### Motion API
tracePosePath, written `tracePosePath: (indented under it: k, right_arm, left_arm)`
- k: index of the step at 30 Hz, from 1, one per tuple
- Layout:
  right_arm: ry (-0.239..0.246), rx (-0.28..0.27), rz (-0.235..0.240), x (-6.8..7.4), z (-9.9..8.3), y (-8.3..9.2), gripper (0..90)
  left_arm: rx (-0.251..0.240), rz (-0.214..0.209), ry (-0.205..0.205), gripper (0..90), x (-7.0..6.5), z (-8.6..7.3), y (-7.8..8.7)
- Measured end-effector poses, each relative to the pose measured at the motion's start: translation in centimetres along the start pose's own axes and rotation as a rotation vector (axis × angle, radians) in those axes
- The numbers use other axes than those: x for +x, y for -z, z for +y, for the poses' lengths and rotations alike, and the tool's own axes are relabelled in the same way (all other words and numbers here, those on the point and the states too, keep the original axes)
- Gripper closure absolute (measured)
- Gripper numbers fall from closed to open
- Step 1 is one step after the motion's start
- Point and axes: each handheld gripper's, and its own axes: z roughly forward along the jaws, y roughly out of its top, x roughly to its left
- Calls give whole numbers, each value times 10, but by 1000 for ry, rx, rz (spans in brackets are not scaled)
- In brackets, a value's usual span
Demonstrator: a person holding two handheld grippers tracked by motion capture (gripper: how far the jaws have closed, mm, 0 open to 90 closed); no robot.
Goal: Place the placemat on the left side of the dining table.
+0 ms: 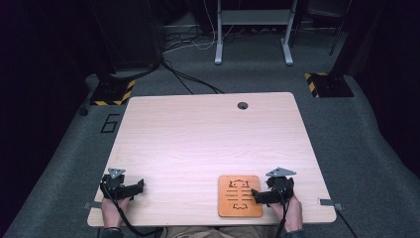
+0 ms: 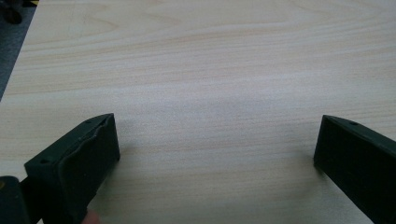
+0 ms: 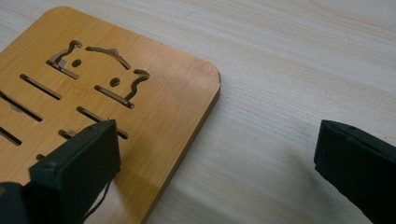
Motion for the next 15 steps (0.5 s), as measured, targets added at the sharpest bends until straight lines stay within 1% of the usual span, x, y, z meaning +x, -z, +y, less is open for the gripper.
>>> tracePosePath:
  k: [1,3,5,11,15]
  right_arm:
    - [1,0,-1,0,0,0,0]
    - [21,1,-6,0,0,0,0]
    - [11,3,-1,2,0,0,0]
    - [31,12,2,3,1,0,0]
    - [19,15,0,2,1,0,0]
  left_arm:
    - [1,0,1,0,0,0,0]
    - [1,0,1,0,0,0,0]
    - [-1,0,0,0,0,0,0]
    - [0,0,0,0,0,0,0]
    - [0,1,0,0,0,0,0]
